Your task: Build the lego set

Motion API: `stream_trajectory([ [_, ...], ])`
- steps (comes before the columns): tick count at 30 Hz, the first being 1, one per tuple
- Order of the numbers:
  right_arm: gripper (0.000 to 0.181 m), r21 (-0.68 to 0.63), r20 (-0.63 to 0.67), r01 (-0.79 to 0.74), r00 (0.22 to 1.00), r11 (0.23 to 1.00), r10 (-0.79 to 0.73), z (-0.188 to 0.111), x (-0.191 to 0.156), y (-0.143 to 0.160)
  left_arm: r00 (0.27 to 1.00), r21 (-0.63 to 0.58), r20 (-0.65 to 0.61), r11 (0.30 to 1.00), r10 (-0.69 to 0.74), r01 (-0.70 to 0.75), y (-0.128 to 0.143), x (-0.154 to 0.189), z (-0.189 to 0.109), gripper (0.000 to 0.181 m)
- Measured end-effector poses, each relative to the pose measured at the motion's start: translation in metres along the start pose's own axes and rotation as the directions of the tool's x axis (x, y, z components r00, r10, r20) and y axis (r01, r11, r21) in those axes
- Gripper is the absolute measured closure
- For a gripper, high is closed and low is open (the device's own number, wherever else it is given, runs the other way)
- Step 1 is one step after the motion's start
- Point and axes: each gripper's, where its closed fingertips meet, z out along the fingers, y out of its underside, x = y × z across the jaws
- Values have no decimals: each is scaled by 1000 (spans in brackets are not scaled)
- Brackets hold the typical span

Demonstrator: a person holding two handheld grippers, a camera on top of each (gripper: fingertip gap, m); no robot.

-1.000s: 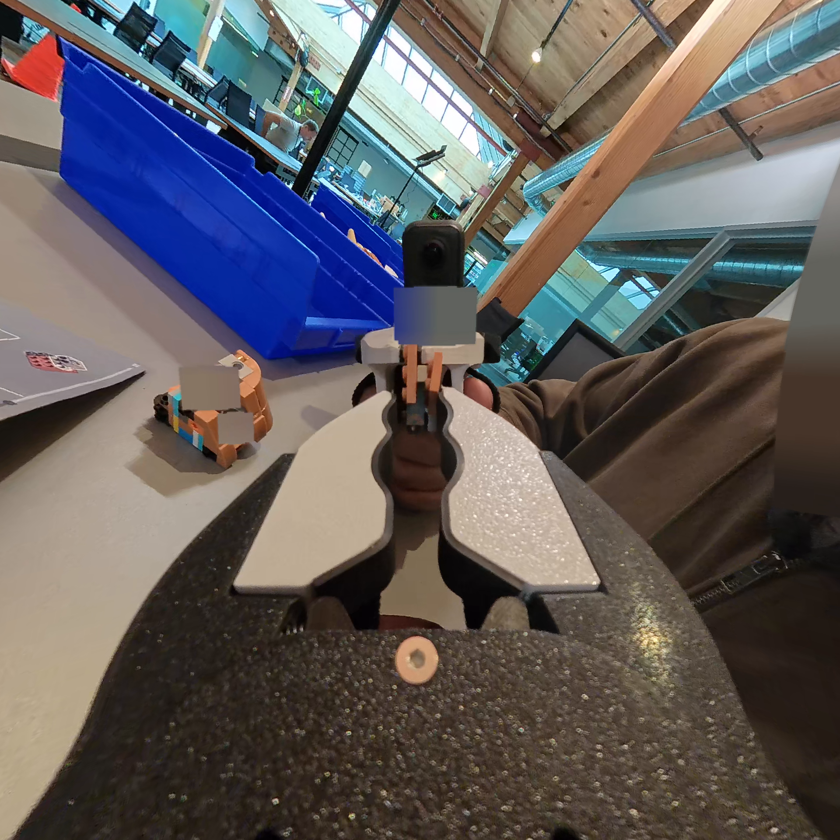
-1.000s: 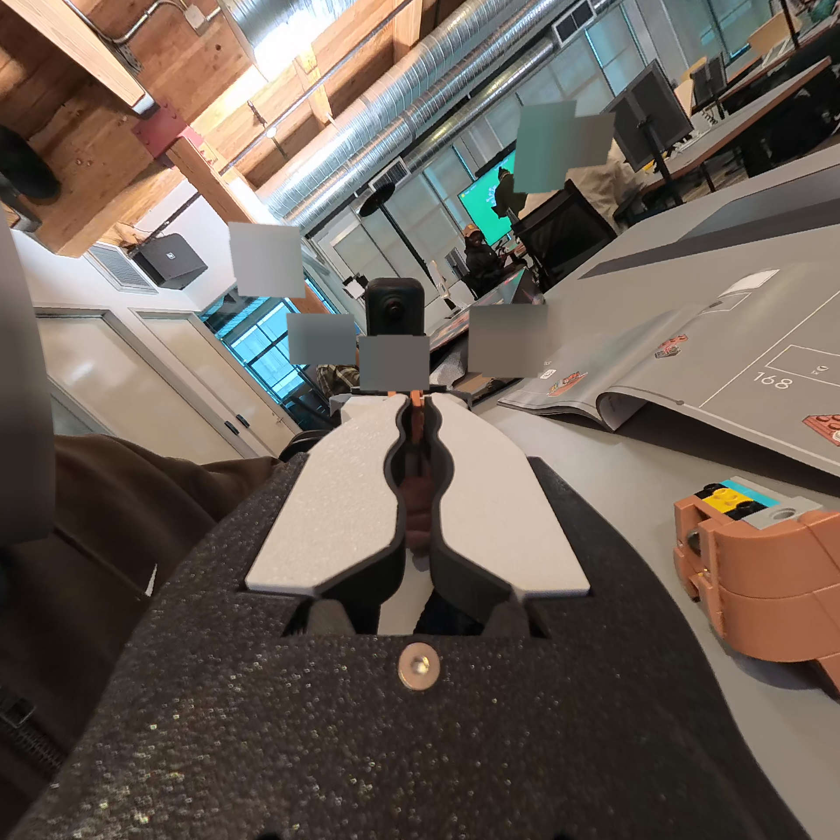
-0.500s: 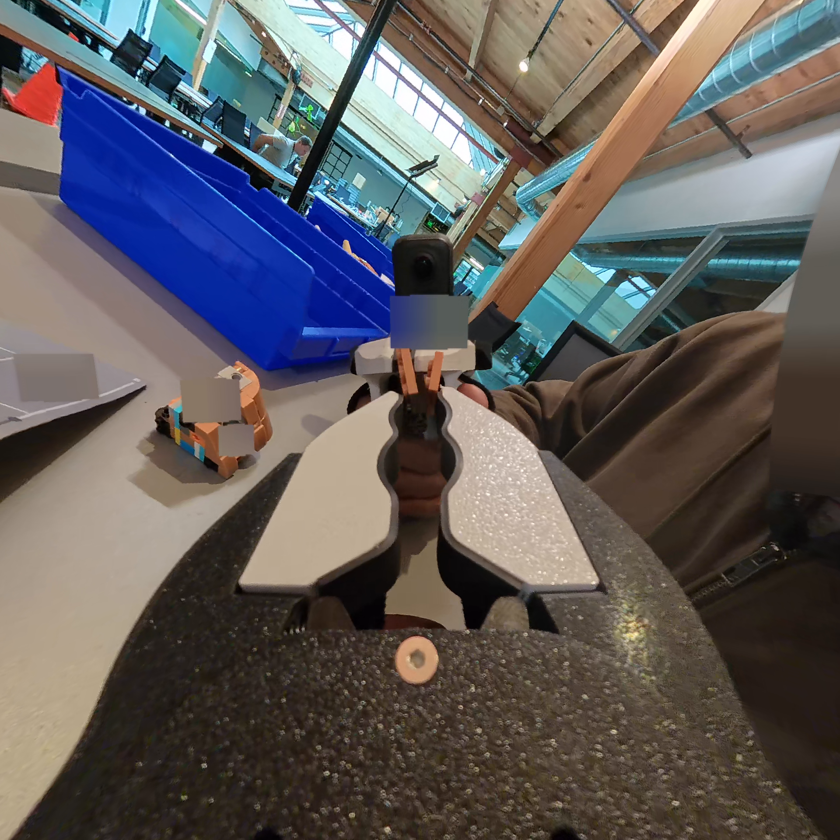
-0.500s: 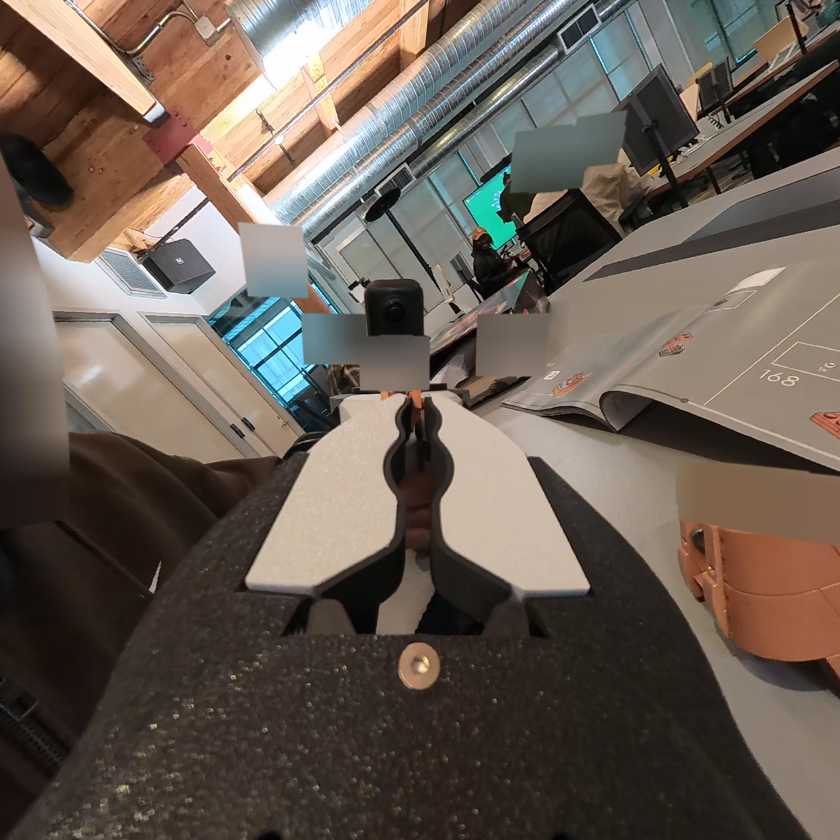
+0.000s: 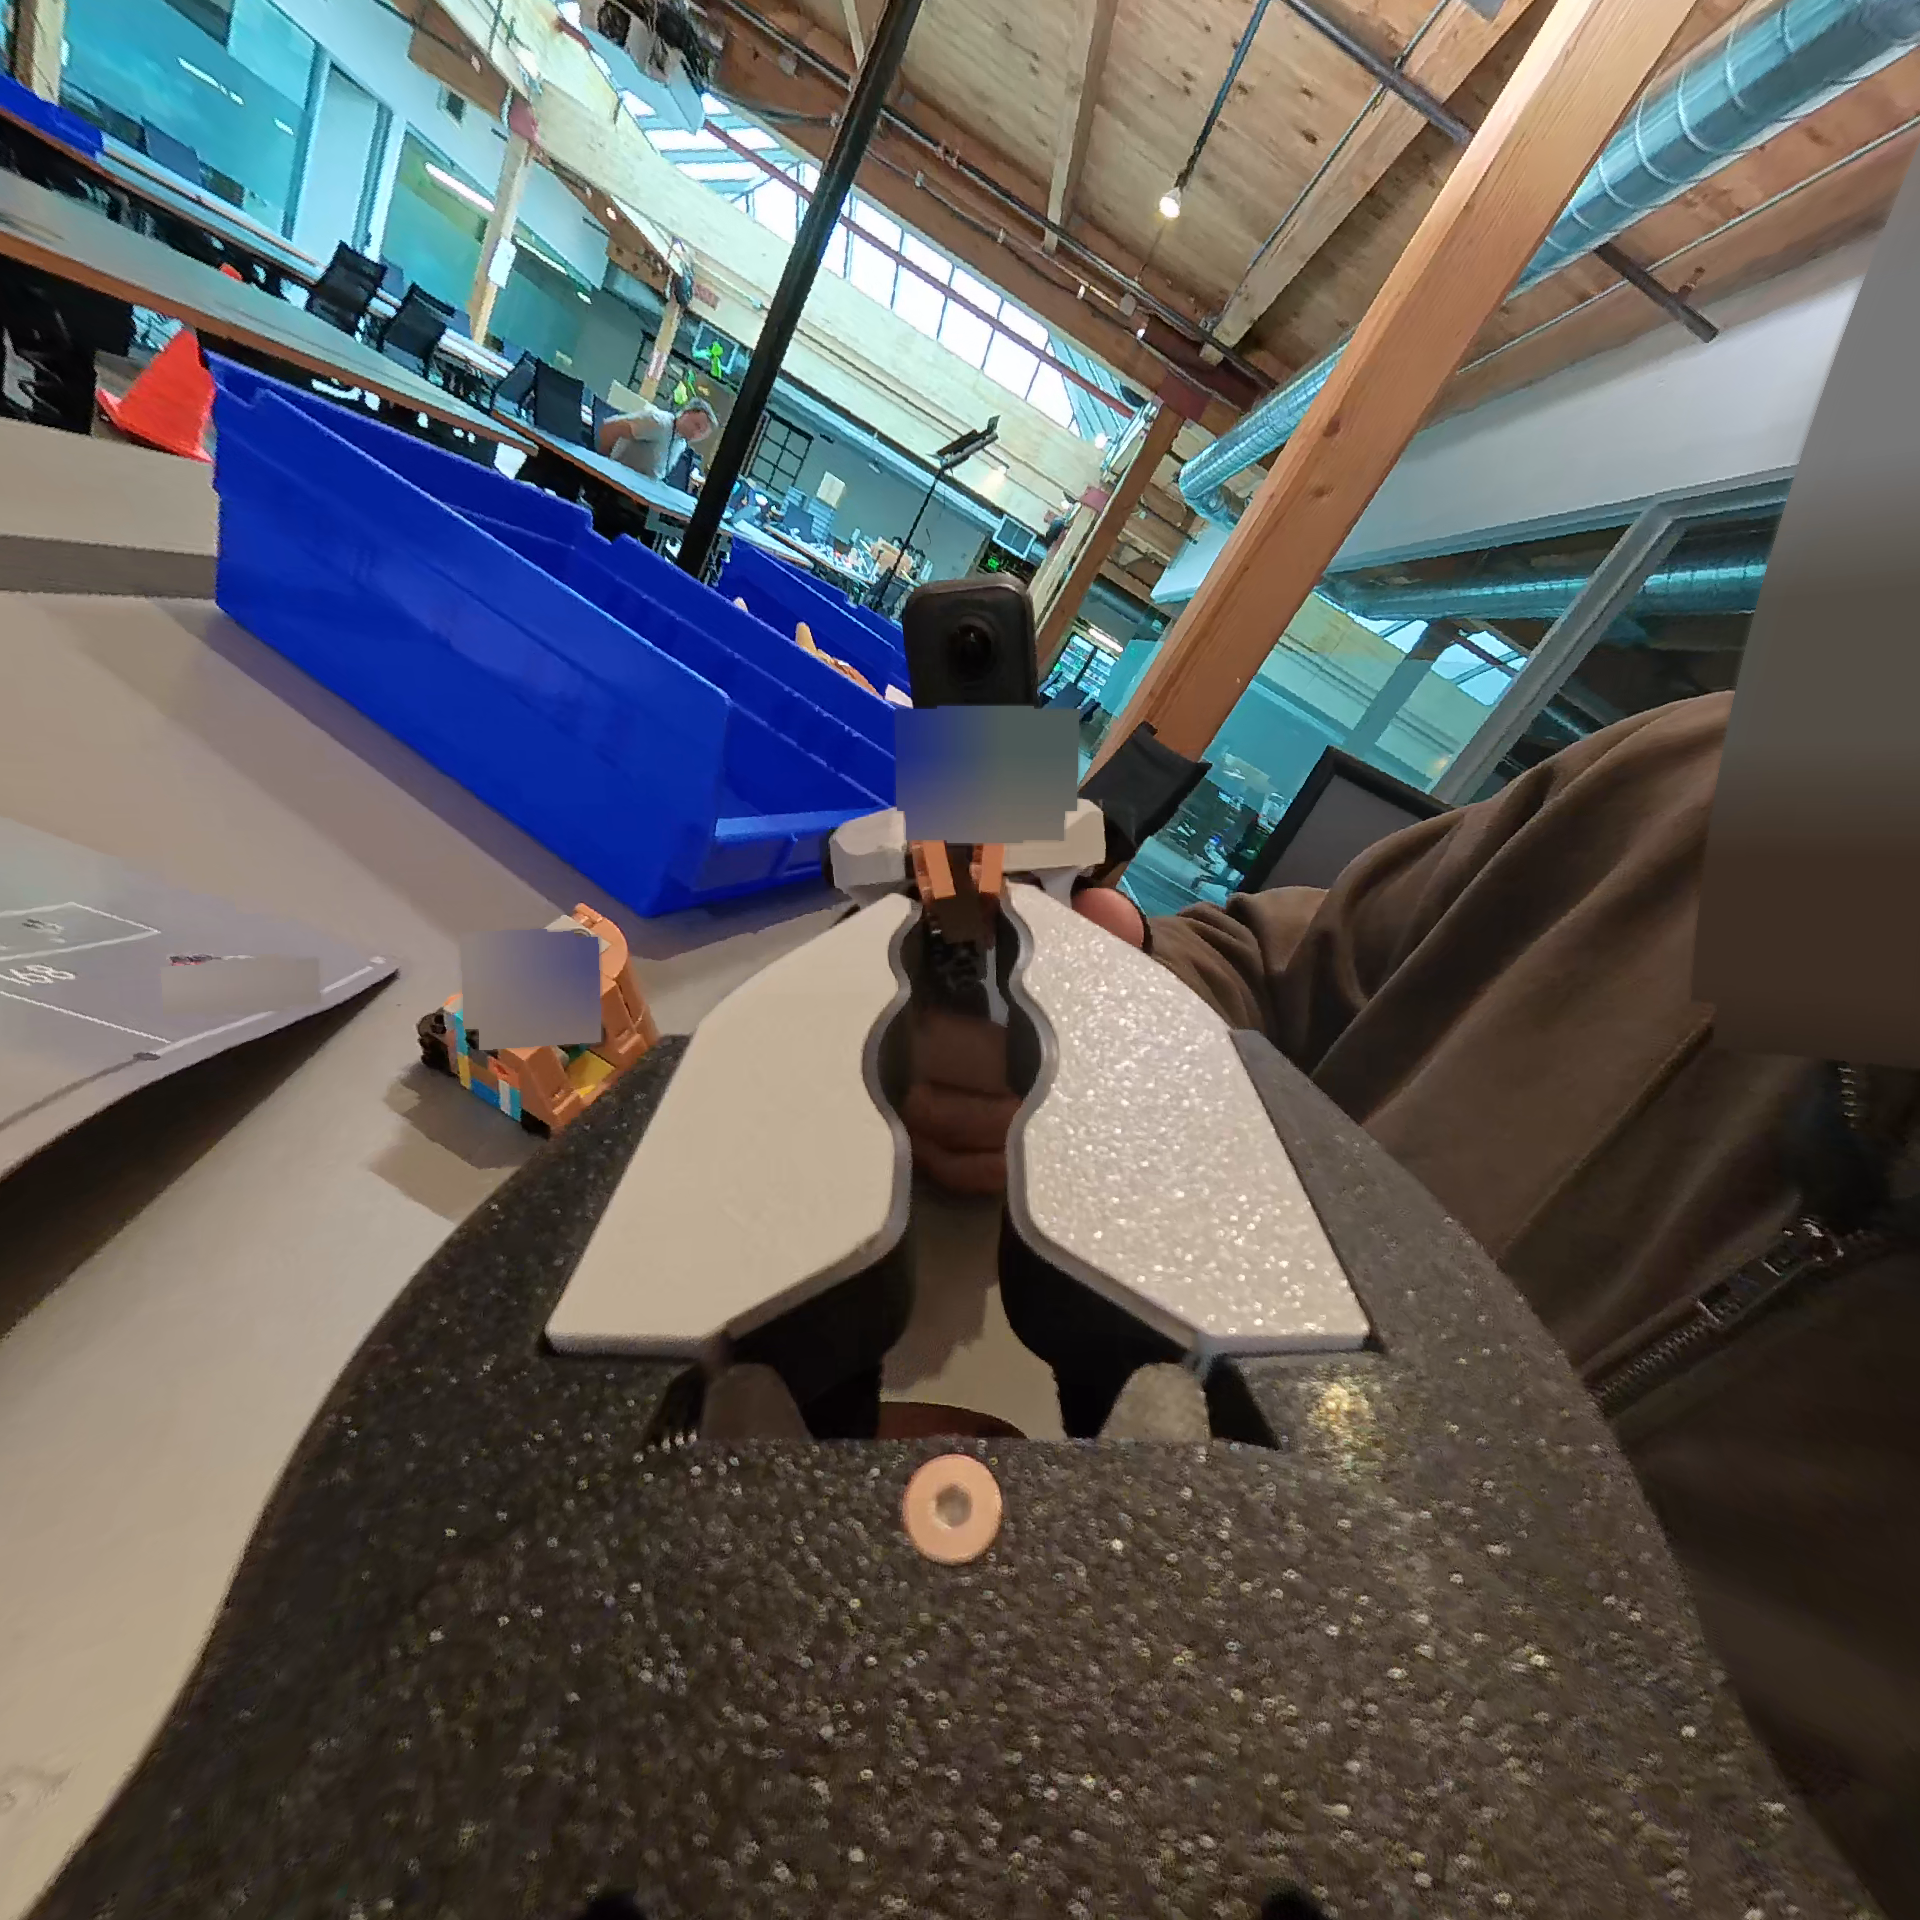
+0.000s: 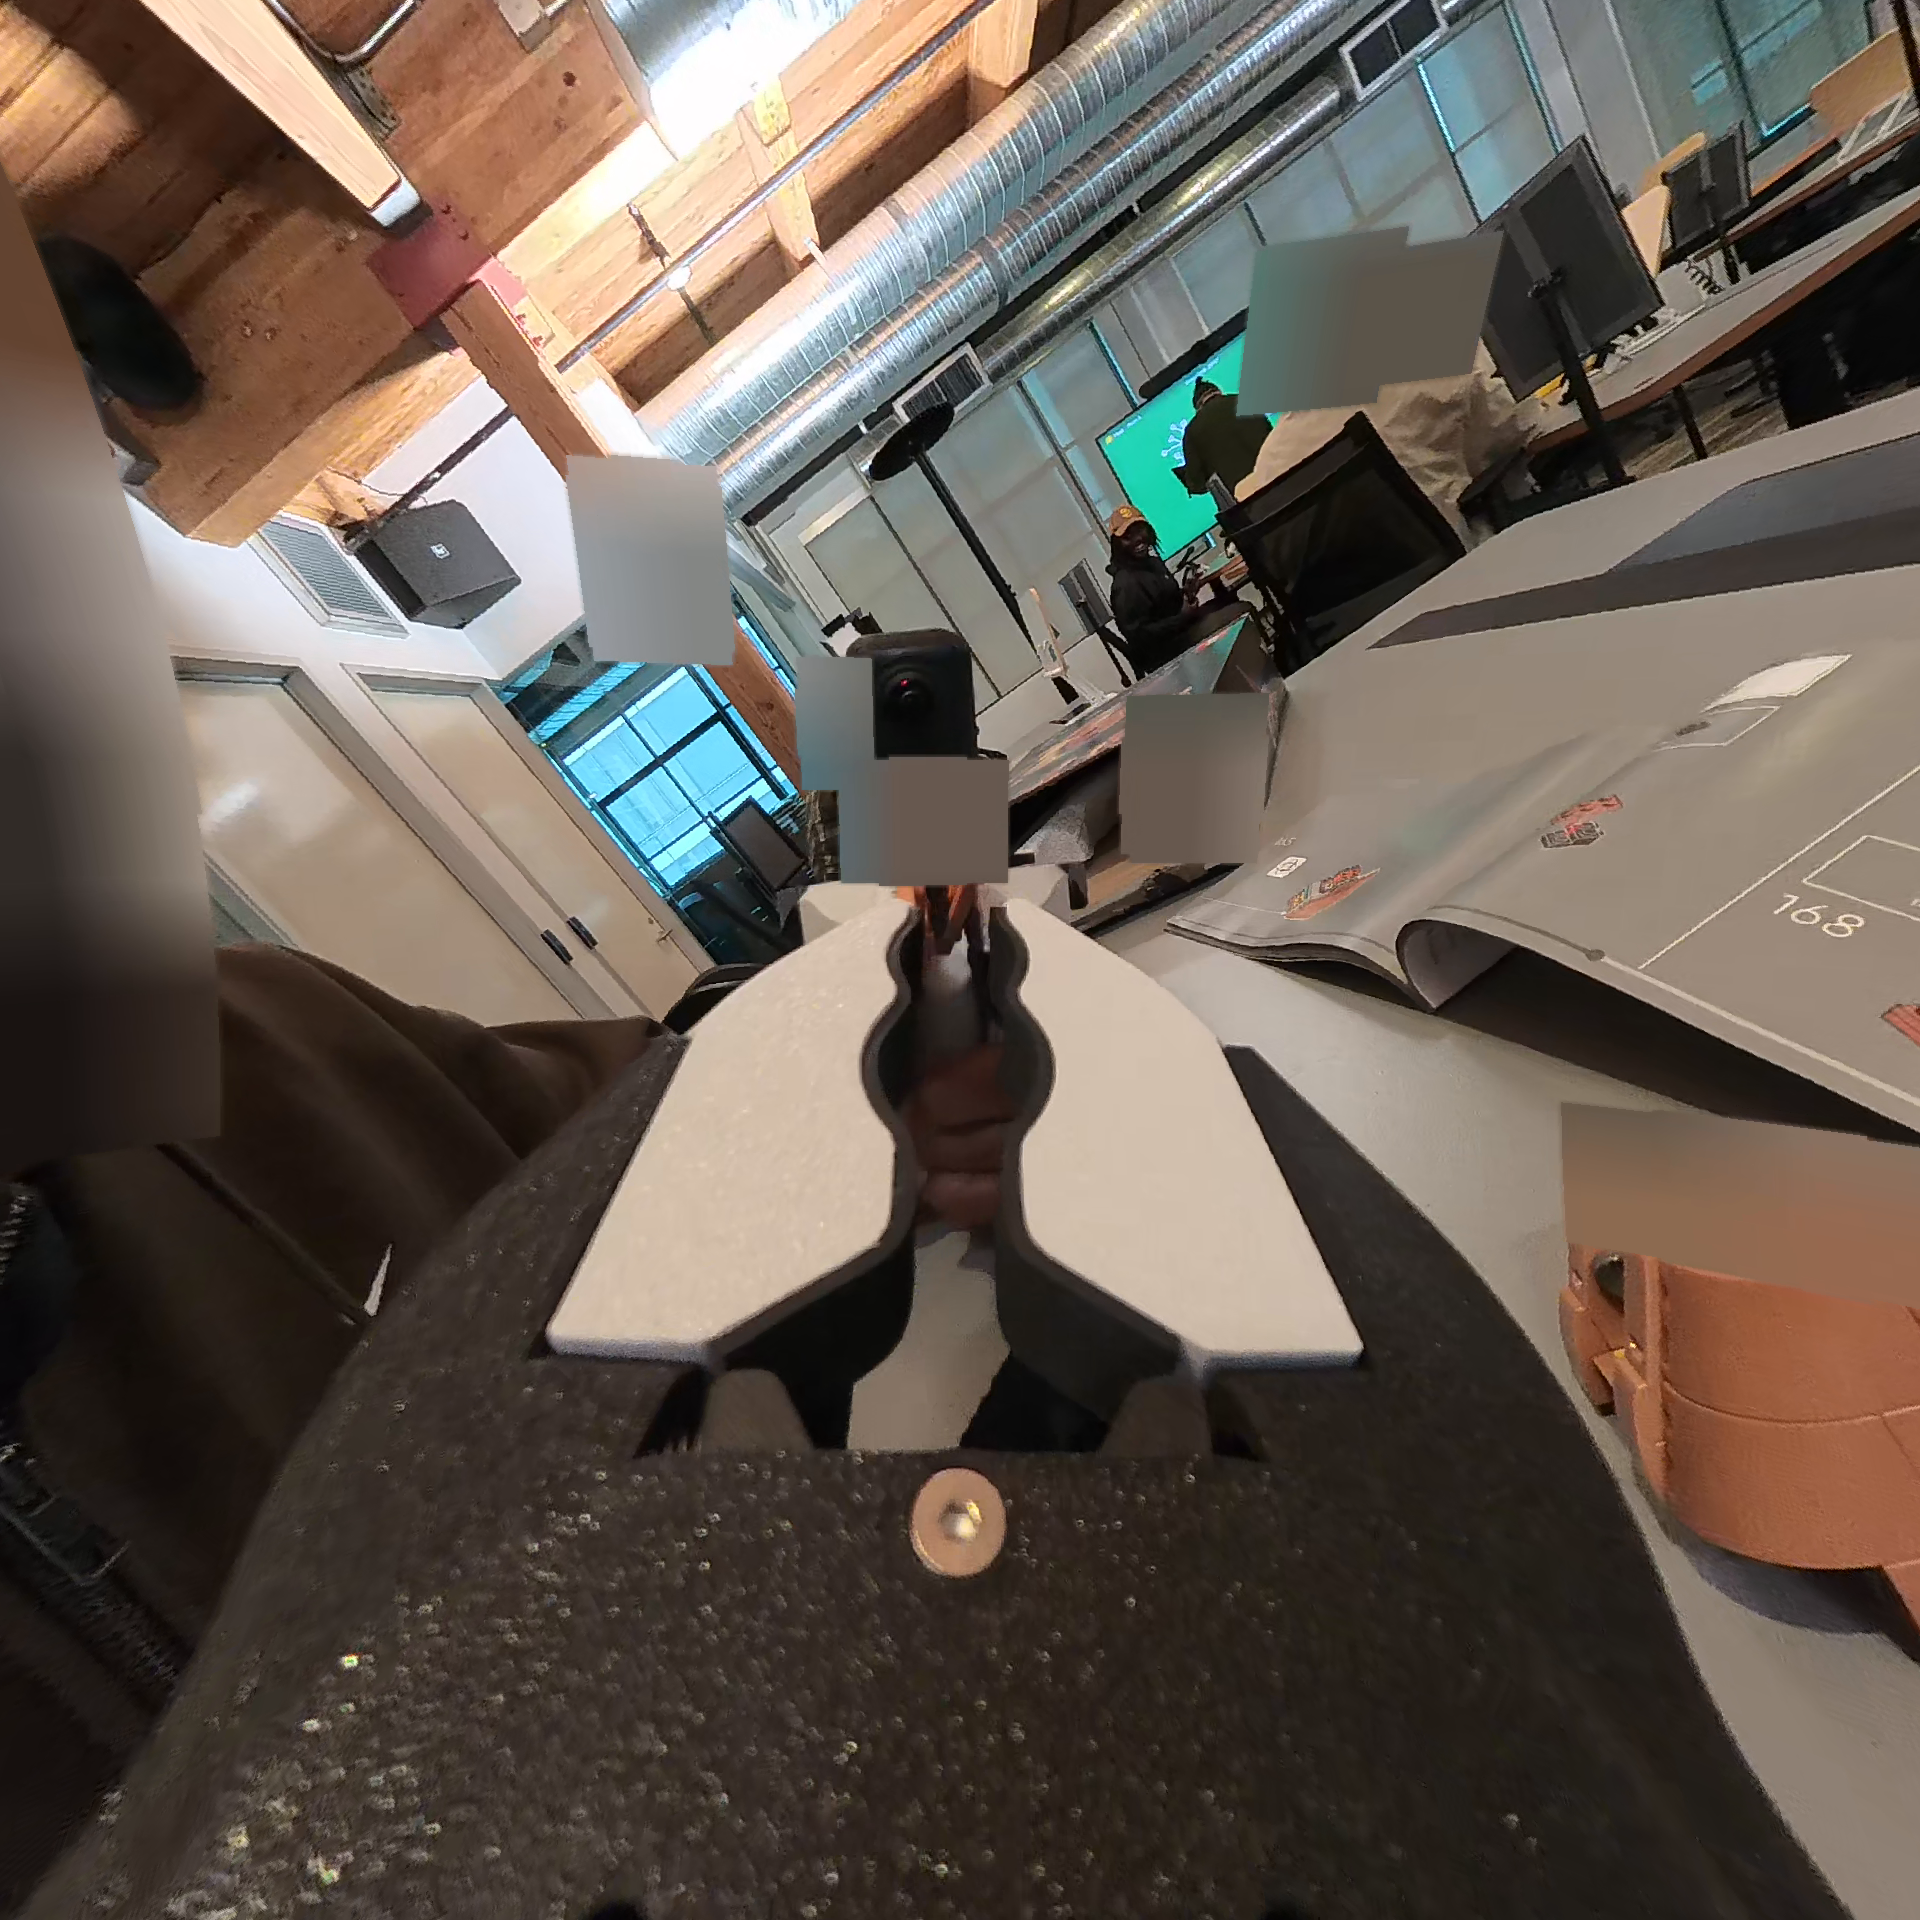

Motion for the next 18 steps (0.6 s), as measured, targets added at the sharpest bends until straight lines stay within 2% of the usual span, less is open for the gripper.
stream_trajectory([
  [4,167,-30,5,25,1000,999,-25,1,-2,5,999,27,17,998,50,-51,-5,0,-2,168],
  [10,167,-67,-9,100,995,993,-101,3,-5,10,983,-13,64,985,171,-170,1,0,2,168],
  [13,177,-67,-19,118,993,991,-119,2,-4,9,979,-20,79,982,188,-187,1,-2,1,168],
  [18,178,-65,-9,95,995,993,-96,2,-4,10,974,-31,82,977,213,-211,2,-2,1,168],
])
